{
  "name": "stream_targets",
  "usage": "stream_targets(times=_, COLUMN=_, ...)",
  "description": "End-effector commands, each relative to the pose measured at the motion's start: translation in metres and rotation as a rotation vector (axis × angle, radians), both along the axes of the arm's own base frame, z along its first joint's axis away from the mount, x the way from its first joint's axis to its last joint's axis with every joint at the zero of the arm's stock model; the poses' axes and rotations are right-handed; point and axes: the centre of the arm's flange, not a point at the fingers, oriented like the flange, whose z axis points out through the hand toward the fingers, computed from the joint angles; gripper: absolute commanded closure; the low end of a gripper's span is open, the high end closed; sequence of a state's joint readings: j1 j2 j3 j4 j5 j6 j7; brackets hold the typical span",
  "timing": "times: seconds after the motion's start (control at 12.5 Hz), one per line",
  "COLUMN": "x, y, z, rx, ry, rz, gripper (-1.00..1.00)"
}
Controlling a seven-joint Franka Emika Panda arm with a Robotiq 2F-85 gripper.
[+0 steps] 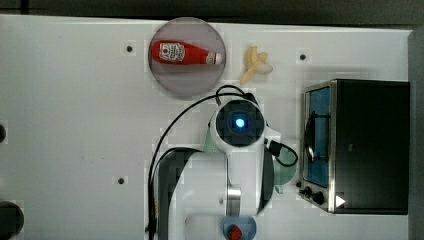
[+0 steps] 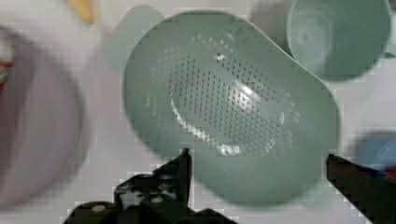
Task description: Drag strainer left to right.
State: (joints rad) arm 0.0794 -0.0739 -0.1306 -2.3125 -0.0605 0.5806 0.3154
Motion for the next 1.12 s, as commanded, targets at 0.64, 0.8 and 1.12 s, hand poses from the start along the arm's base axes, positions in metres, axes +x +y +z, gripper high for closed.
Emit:
stream_targets(times=0.64, x=-0.051, y=-0.002, z=0.194, rx=0.086, ry=0.042, rz=0.233, gripper=-1.00)
stream_targets(times=0.8, x=-0.053, y=-0.001, z=0.200, rx=0.081, ry=0.059, rz=0.235, gripper=-1.00)
stream_targets(times=1.12, x=-0.049, y=0.000, z=0.192, rx=0.081, ry=0.074, rz=0.237, gripper=-1.00)
